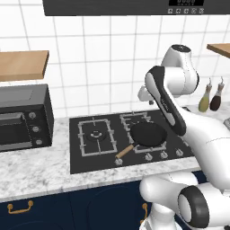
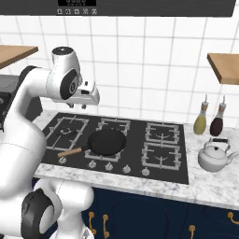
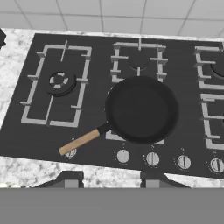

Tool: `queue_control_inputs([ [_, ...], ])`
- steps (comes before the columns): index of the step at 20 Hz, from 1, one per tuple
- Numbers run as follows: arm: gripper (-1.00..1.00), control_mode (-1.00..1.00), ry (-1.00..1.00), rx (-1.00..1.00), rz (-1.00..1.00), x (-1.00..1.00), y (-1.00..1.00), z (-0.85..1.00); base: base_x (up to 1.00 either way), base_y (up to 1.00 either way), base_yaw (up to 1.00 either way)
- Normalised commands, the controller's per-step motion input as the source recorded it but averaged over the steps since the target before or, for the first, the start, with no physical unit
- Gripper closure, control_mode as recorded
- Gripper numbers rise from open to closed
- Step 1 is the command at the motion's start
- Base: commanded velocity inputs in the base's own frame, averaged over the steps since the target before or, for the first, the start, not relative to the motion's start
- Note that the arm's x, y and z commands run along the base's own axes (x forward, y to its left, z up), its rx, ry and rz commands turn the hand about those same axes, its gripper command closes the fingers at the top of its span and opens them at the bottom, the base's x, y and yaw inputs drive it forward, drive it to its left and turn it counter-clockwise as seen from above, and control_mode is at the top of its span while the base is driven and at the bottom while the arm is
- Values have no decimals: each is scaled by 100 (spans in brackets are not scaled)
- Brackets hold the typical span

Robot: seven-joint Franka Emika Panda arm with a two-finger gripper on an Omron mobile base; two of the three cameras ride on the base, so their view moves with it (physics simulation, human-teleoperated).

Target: Pick the kettle from the counter and place it on a stove burner. Then turn the burner on.

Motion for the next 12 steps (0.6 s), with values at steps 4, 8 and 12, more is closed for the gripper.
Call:
queue_control_inputs([
  [4,-100,-100,-1,0,-8,-45,-5,-21,0,0,0],
  [8,-100,-100,0,4,-40,-35,-46,-16,0,0,0],
  [12,-100,-100,0,6,-41,-32,-96,-7,0,0,0],
])
